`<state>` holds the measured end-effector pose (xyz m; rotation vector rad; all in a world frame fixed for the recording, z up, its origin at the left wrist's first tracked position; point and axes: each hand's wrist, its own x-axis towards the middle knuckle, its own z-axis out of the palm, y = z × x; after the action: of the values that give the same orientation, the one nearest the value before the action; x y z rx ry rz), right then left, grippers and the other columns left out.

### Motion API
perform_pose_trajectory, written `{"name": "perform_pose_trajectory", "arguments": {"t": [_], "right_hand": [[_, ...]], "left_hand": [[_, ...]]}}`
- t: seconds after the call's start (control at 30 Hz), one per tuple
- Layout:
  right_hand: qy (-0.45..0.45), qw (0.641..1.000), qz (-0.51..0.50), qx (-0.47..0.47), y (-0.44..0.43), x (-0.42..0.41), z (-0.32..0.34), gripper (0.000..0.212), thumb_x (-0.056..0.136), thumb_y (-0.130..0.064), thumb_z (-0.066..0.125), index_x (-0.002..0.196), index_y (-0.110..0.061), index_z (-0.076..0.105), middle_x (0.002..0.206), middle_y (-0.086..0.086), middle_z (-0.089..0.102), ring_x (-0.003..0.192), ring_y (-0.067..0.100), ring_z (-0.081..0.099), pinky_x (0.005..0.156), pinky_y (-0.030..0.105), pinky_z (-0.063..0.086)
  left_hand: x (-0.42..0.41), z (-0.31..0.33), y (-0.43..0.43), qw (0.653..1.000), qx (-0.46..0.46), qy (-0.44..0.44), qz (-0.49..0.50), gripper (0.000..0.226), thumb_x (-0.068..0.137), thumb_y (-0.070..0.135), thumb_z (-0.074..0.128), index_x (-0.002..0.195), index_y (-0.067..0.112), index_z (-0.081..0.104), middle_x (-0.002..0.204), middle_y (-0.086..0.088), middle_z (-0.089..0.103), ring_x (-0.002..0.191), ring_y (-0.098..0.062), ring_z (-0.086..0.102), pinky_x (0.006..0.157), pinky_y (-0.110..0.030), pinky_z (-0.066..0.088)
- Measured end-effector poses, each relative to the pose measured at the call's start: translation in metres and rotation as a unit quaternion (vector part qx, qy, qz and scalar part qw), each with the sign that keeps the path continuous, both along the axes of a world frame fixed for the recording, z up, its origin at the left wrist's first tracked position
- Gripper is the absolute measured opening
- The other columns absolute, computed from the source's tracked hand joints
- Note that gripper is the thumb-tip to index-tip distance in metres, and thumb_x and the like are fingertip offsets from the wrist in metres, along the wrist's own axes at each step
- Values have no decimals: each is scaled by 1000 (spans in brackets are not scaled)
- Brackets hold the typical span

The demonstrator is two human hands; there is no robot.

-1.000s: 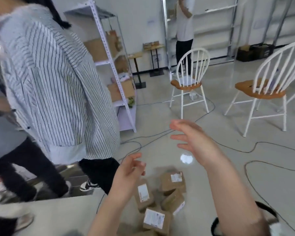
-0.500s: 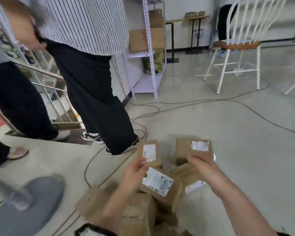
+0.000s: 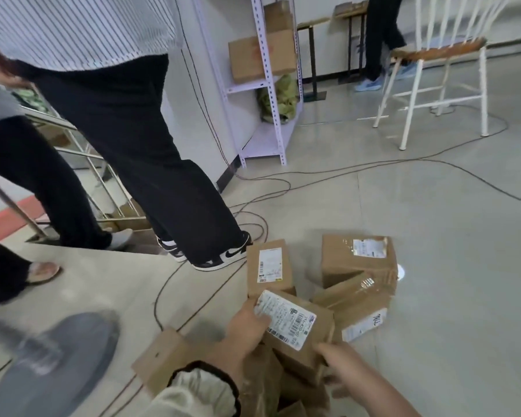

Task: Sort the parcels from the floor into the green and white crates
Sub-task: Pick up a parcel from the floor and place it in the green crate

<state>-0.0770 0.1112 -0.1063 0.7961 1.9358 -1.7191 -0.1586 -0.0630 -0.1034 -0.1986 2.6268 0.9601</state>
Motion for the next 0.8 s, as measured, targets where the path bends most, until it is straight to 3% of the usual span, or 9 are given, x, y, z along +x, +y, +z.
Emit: {"name": "perform_pose_trajectory", "arguments": {"t": [0.07,0.13,0.23,0.37,0.47,0.57,0.67,0.73,0.8], "right_hand": [[7,999,-14,-35,3,-2,-3,30,90,-26,57,119,-17,56,100,0,63,86,20,60,64,26,44],[28,998,-26,-42,8,-4,-6,30,89,-26,61,117,-22,54,98,-5,62,87,16,58,59,25,41],[76,996,-43,-16,15,-7,-9,36,87,-19,63,122,-15,58,100,-2,67,94,20,63,78,35,52],[117,991,-57,19,19,-11,-20,47,87,-14,64,132,-9,53,119,10,63,108,26,59,98,42,46],[133,986,-102,7,12,-12,-28,49,86,-13,67,131,-6,50,125,13,59,110,27,55,93,35,41],[94,978,-180,46,-1,-10,-38,59,86,-30,67,130,4,47,131,24,52,117,37,50,97,42,36],[35,983,-180,26,-20,-5,-47,60,88,-41,60,120,10,55,125,30,55,112,41,53,102,45,38],[39,983,-180,23,-34,-3,-47,57,90,-32,61,130,6,49,130,27,53,116,40,52,105,46,37],[77,983,-158,43,-39,-6,-42,58,92,-22,58,143,-7,37,138,20,49,123,36,49,108,41,33]], "left_hand": [[6,-4,0,999,-28,17,-11,49,93,37,52,138,25,37,130,3,57,116,-18,56,100,-34,44],[13,-6,-1,999,-39,21,-25,60,91,39,58,141,25,29,133,3,55,119,-19,55,100,-35,44],[25,-8,-4,999,6,5,-52,75,83,40,68,141,35,21,133,7,52,120,-16,54,103,-37,46],[28,-9,-14,996,7,-52,-65,87,70,46,78,139,29,28,135,6,47,121,-15,51,105,-36,43],[23,-4,-21,994,-25,-73,-75,79,67,54,77,131,27,39,128,6,52,113,-15,55,98,-36,49],[8,2,-22,991,-95,-34,-88,82,65,63,72,132,28,41,129,5,47,117,-18,50,100,-36,44],[-3,6,-13,991,28,-57,-119,76,66,58,73,130,25,49,128,4,55,116,-16,55,102,-39,44],[0,2,-4,988,30,-88,-126,60,67,59,72,116,26,58,120,4,65,105,-13,63,96,-35,49],[5,-9,-2,990,26,-92,-107,35,72,57,72,96,35,59,105,11,69,85,-2,64,81,-21,51]]}}
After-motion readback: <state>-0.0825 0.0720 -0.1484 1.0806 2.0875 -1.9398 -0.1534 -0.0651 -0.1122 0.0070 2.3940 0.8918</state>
